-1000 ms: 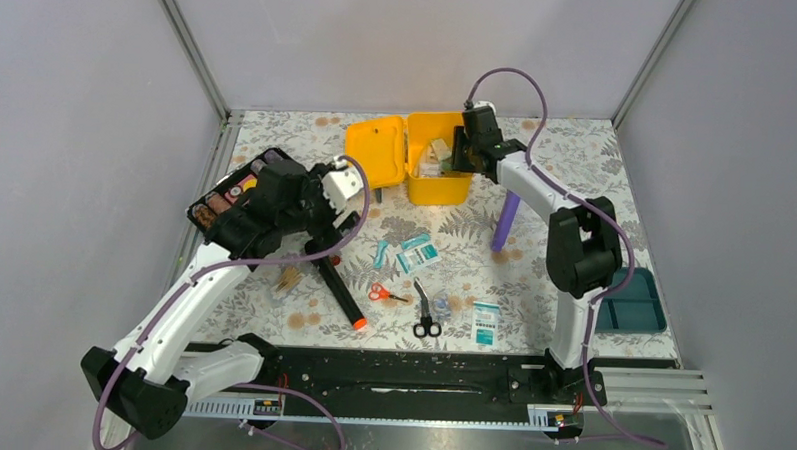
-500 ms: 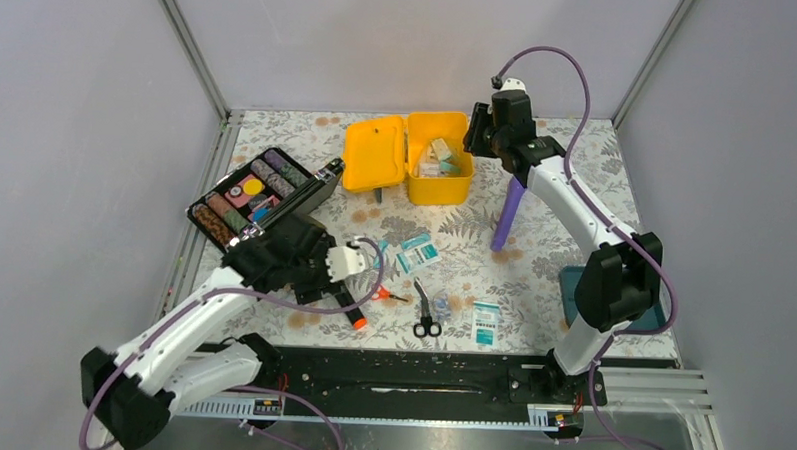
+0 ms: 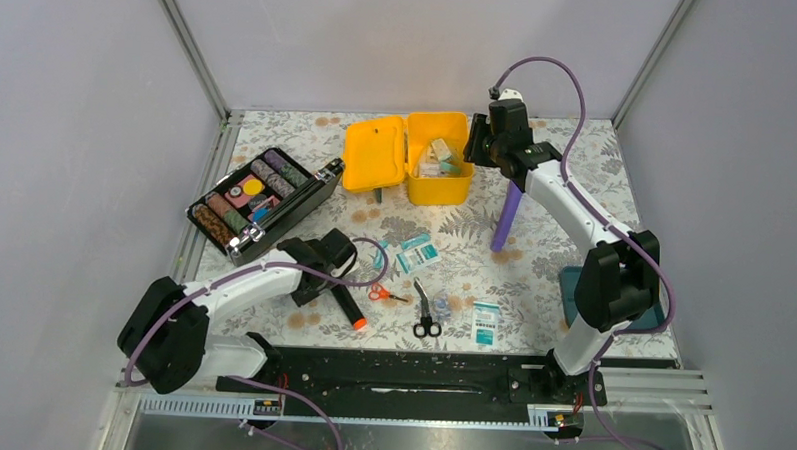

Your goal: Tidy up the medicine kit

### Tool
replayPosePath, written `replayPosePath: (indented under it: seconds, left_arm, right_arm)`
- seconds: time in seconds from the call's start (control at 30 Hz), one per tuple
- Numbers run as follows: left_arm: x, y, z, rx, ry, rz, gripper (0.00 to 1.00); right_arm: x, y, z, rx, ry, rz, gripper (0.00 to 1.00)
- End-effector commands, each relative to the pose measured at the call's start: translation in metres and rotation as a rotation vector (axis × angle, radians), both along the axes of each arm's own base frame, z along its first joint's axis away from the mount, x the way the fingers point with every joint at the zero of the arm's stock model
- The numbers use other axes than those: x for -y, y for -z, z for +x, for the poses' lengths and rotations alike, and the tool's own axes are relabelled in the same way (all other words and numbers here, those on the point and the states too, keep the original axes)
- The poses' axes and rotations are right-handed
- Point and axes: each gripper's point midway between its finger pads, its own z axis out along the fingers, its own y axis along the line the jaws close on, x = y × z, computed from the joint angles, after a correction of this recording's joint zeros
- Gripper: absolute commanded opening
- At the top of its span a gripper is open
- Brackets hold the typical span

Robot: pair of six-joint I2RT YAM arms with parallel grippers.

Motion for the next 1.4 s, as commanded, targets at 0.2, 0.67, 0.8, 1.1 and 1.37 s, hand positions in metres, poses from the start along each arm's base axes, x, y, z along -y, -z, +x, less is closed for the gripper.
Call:
replayPosePath:
  seconds: [0.2, 0.67, 0.8, 1.1, 1.37]
  left_arm:
    - [-0.011, 0.014, 0.006, 0.039, -0.036, 0.094, 0.41]
    - [-0.025, 0.045, 0.005, -0.027, -0.051, 0.148, 0.38]
    - [-0.025, 0.05, 0.006, -0.061, -0.048, 0.173, 0.23]
    - [0.015, 0.02, 0.0, -0.148, -0.016, -0.01, 0.0]
    - [0.094, -0.06, -0.002, -0.281, 0.089, -0.36, 0.0]
  right_arm:
    - [0.003, -0.027, 0.001, 0.074, 0.006, 0.012, 0.45]
    - [0.01, -0.022, -0.002, 0.064, 0.015, 0.003, 0.45]
    - [0.013, -0.021, -0.004, 0.064, 0.02, -0.004, 0.46]
    - [0.019, -0.033, -0.016, 0.093, -0.014, -0.022, 0.46]
    - [0.019, -0.056, -0.042, 0.107, -0.152, 0.037, 0.56]
